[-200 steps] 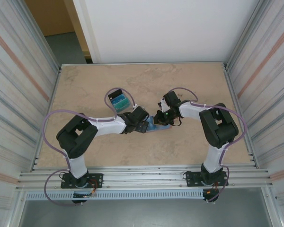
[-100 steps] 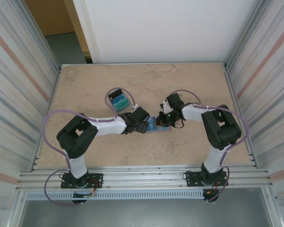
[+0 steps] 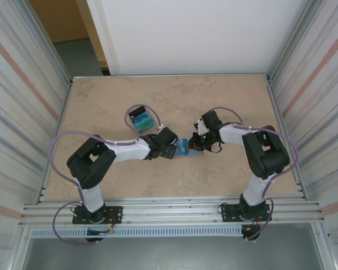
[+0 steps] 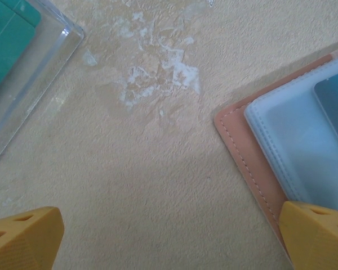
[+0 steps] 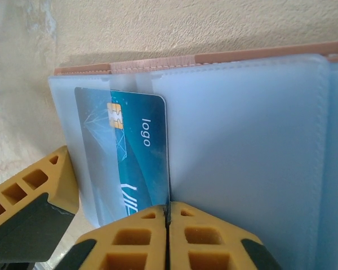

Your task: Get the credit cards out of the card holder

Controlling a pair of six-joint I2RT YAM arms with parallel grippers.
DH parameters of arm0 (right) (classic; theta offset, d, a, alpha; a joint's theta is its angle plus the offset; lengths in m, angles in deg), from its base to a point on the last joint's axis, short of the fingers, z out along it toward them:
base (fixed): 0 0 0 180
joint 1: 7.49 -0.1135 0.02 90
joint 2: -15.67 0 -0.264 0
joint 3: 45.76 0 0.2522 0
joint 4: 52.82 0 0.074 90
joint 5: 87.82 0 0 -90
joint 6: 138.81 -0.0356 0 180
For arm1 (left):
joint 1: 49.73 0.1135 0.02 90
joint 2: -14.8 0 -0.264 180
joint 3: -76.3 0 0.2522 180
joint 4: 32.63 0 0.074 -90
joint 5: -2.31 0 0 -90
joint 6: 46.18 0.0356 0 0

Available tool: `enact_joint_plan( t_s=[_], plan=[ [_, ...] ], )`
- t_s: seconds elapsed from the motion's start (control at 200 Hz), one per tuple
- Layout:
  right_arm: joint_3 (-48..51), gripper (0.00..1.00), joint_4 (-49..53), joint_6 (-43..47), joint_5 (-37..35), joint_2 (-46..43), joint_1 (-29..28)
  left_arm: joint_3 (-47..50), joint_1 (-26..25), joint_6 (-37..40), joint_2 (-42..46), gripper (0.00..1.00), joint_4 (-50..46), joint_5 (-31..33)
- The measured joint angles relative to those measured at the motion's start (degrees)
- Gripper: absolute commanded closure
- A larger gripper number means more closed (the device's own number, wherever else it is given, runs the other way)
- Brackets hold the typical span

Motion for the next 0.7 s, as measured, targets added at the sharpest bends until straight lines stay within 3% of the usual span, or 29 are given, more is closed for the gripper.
enact_joint_plan(
  t_s=[0.286, 0.696],
  plan=[
    [1.01, 0.72, -1.60, -1.42, 1.36, -0.72, 0.00, -0.55, -0.26, 0.44, 1.27, 0.01, -2.97, 0.09],
    [1.73, 0.78, -2.73, -1.99, 2.12, -0.85, 0.33, -4.63, -0.26, 1.77, 2.16, 0.01, -3.37, -0.15]
  ],
)
